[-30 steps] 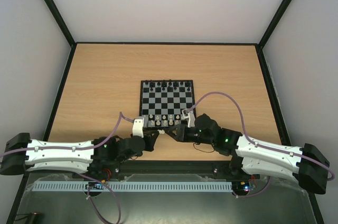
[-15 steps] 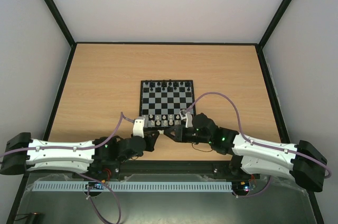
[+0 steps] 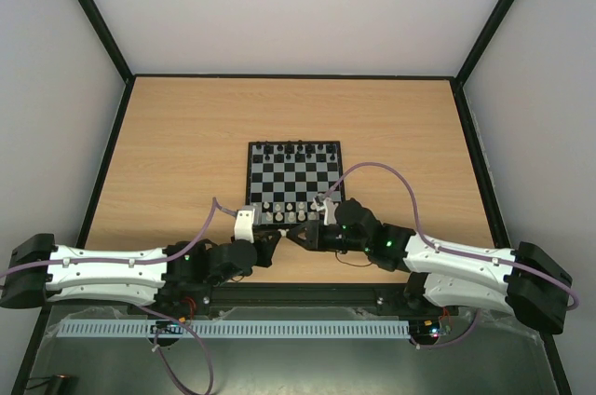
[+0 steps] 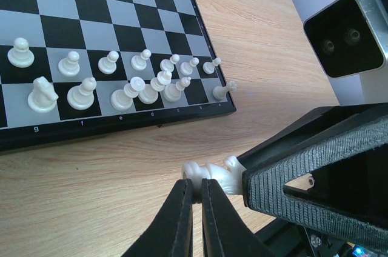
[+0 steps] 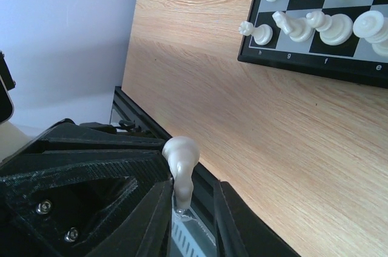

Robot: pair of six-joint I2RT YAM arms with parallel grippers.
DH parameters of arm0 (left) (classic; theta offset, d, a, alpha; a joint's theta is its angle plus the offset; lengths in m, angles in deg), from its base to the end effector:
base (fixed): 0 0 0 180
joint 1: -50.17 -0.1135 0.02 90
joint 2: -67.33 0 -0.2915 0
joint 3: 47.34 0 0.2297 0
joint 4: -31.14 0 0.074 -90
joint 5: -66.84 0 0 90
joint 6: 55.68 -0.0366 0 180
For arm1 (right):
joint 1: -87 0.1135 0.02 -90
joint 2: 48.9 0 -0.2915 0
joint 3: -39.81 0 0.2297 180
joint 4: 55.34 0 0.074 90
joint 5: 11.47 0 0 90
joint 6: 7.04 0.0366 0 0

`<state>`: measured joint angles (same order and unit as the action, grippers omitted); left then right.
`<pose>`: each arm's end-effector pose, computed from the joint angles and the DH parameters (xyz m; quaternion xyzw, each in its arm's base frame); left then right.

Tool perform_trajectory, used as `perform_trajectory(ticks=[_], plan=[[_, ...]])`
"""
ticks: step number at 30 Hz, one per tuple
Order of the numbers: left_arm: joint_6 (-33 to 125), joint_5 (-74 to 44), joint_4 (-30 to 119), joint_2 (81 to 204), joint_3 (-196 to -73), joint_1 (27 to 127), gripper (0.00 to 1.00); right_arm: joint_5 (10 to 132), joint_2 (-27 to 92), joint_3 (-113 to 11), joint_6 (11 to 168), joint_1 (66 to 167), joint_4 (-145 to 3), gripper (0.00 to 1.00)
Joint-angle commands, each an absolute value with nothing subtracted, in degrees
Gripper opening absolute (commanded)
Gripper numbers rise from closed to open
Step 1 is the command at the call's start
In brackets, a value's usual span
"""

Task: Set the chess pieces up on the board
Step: Pick up the chess piece at the center of the board.

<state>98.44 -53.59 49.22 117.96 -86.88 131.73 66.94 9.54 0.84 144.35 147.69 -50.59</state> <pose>0.0407 -0.1483 0.2432 -0.0052 0.8427 -0.4000 0.3604 0.0867 0.1695 0.2574 -0.0568 0.7882 0.5703 0.2242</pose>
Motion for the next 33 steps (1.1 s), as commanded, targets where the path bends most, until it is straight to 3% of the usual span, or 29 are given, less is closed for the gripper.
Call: perform_trajectory(ticks=[1,24,28,33], plan=[[98.73,-54.20,48.91,117.57,-86.71,131.47,0.02,66.21,9.81,0.22,144.48,147.32,-48.76,0.20],[97.77,-52.48,47.03,119.71,-87.01,131.66,0.04,65.98,11.53,-0.52,143.92,146.82,-48.20,0.07],[97.52,-52.57,47.99,120.56,-87.89,131.65,0.16,66.84,11.15,-1.06,143.07,146.78,-50.22,0.06],[97.61,-53.55,49.60,119.69,-88.18,131.65,0.42,68.56,10.03,-1.93,141.85,146.86,-54.17,0.05]])
